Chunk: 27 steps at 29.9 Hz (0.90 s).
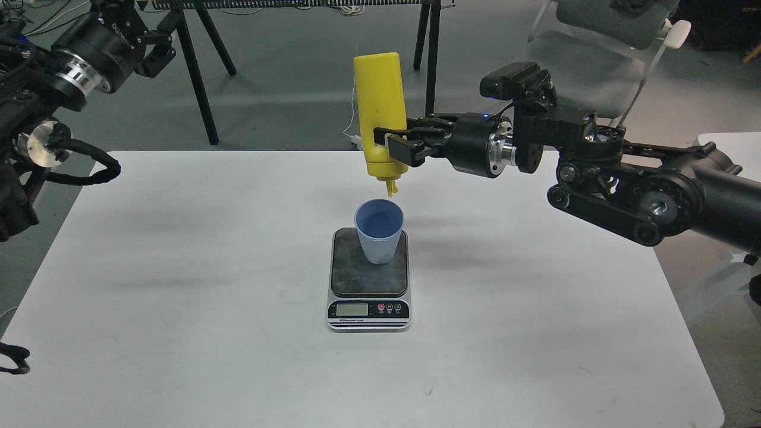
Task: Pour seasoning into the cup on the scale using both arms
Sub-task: 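Turn the bottle upright and lower it back onto the table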
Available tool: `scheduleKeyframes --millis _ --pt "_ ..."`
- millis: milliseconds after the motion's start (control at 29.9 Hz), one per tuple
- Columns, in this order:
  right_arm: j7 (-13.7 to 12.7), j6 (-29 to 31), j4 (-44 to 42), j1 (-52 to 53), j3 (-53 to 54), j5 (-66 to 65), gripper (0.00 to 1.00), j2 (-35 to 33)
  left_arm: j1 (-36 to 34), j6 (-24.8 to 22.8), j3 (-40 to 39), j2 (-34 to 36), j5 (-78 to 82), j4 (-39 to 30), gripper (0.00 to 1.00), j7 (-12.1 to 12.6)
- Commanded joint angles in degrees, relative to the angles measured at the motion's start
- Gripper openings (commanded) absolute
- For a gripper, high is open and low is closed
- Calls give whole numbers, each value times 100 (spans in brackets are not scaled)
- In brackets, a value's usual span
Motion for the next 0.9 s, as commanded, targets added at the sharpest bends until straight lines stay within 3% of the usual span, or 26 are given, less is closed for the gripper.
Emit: scheduleKeyframes --millis 0,167,335,435,870 --pt "11 392 67 -204 603 2234 46 -439 0 0 3 12 6 -1 95 0" --pt "20 1191 163 -783 1351 4937 46 -1029 0 0 12 3 6 -1 95 0" --pt "-77 2420 182 -1986 2308 7511 46 -1399 0 0 21 -49 6 -1 95 0" --pt "-95 2420 225 -2629 2538 8473 46 -1504 0 0 30 -67 6 -1 95 0" --pt "169 2420 945 -5353 4427 9668 47 -1408 35 0 30 -120 15 17 95 0"
